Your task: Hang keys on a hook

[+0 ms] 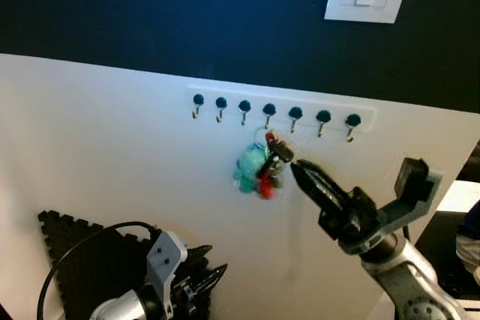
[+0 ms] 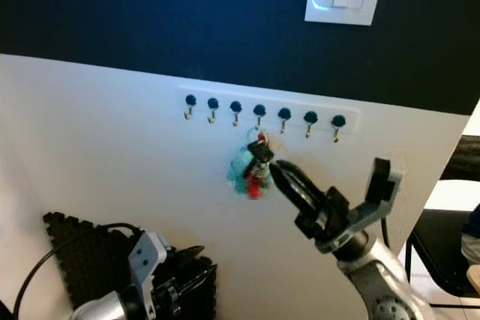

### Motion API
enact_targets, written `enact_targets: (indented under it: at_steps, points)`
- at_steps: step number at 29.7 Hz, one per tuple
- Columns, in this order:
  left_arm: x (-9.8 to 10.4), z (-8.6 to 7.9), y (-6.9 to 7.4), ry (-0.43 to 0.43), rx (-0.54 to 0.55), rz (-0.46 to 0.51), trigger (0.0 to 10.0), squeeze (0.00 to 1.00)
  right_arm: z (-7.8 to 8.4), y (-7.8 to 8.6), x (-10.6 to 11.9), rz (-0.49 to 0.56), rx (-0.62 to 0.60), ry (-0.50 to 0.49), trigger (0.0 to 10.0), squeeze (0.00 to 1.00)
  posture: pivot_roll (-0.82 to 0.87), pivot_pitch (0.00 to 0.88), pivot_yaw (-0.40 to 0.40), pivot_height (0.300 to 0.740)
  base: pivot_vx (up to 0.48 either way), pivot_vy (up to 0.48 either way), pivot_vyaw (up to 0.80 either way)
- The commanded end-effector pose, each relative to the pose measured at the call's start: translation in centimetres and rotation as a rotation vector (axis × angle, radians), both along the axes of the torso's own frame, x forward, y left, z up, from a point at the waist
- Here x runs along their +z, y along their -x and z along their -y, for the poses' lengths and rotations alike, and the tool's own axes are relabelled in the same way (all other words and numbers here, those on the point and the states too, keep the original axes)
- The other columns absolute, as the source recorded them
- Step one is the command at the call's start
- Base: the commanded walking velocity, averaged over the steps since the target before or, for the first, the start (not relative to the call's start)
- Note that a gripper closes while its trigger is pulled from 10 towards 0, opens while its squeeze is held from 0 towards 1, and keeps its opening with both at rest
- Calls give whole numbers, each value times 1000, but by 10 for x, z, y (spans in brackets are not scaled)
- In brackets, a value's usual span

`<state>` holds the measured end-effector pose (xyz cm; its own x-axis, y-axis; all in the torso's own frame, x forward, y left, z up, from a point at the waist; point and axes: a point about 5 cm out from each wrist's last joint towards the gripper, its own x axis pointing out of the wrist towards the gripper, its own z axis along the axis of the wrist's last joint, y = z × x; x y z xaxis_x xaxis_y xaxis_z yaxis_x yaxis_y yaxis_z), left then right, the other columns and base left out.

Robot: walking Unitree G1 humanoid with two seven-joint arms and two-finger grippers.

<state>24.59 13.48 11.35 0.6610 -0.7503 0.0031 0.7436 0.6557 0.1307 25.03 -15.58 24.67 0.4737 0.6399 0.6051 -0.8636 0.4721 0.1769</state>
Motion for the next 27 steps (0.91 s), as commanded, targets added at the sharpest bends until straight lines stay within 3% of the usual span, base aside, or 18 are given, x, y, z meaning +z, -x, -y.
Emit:
enact_targets:
  at_steps: [1,11,14,21,27]
  points:
    - [5,3,0,-7,-23,3,10000,0,0,0,7,24,-12,14,10000,0,75,19,-18,740,0,0,0]
    - [9,8,1,-7,-43,-4,10000,0,2,-5,14,33,-79,53,10000,0,79,23,-20,740,0,0,0]
    - [18,14,2,8,-73,6,10000,0,16,-14,17,17,-202,25,10000,0,79,30,-18,740,0,0,0]
    - [38,29,-3,65,-98,58,10000,0,29,-21,18,-43,-264,49,10000,0,76,35,-15,740,0,0,0]
    - [43,36,-3,76,-118,62,10000,0,35,-26,21,-53,-320,53,10000,0,74,38,-16,740,0,0,0]
